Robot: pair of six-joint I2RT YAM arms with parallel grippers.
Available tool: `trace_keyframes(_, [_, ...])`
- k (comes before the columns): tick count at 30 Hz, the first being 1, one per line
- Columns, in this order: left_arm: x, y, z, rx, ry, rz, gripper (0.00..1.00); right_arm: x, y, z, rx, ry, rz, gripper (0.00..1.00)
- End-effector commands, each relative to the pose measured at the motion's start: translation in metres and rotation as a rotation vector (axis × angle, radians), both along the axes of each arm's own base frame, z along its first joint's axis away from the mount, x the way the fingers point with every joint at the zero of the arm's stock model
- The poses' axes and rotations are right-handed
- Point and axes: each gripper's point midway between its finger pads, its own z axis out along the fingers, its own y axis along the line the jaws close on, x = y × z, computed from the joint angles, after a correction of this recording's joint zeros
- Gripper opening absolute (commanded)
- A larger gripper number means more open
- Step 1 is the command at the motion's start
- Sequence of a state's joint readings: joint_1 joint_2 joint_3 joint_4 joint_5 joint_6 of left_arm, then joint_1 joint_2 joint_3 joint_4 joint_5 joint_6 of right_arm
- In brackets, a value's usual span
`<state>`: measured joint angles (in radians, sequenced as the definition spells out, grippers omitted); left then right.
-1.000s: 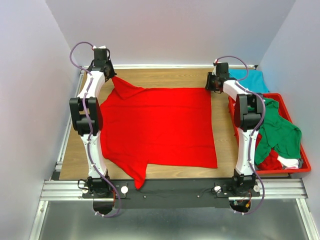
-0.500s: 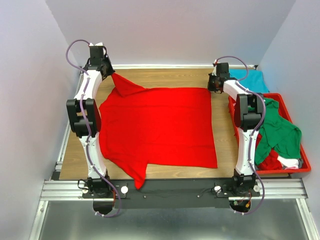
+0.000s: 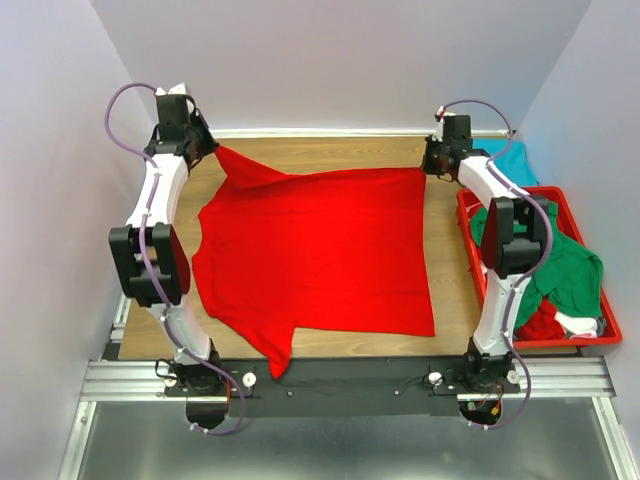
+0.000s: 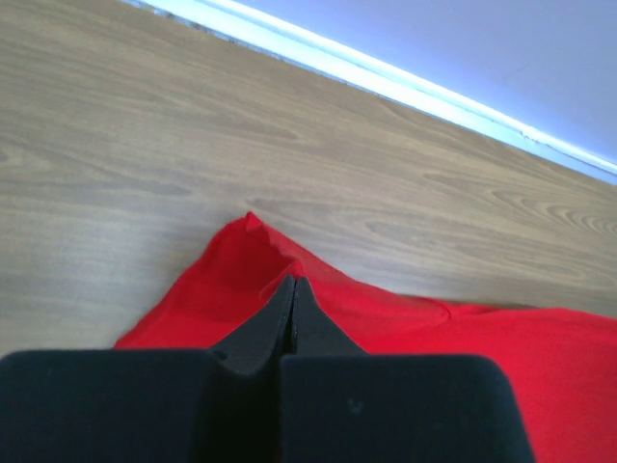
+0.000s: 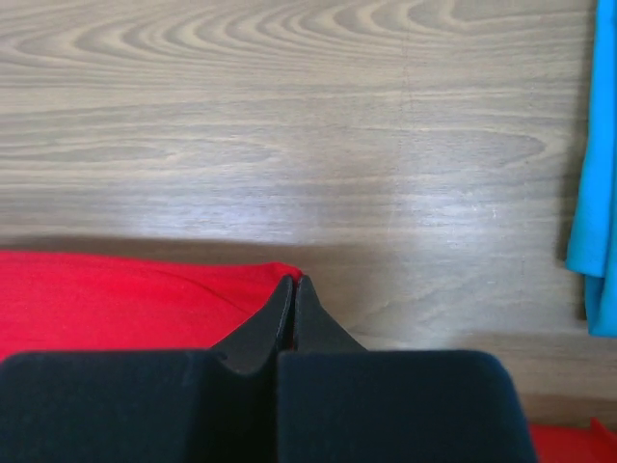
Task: Fold and stack the t-shirts
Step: Fold the tshirt
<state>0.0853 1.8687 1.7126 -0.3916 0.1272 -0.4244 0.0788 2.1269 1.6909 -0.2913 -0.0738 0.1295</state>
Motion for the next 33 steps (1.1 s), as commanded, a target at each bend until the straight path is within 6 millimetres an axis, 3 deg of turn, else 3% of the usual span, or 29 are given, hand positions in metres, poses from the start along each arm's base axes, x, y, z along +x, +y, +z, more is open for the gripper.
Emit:
trace_keyframes(1, [-0.018,-0.002,0.015,-0.030,-0.038,-0.004,0.00,-0.022,0.003,0.007,0.026,0.021,0.014,0.01])
trace_keyframes(7, [-0.055,-0.001,0.018,-0.063,-0.047,0.025,0.00,-0.051,0.003,0.017,0.052,0.032,0.000,0.01])
trace_keyframes(15, [-0.101,0.002,0.035,-0.090,-0.099,0.064,0.00,-0.086,0.005,0.029,0.088,0.037,-0.008,0.01])
trace_keyframes(25, [-0.140,0.006,0.023,-0.121,-0.110,0.117,0.00,-0.120,0.005,0.005,0.115,0.114,-0.028,0.01])
trace_keyframes(33, [-0.169,0.005,0.003,-0.139,-0.095,0.137,0.00,-0.130,0.003,-0.013,0.109,0.159,-0.054,0.01])
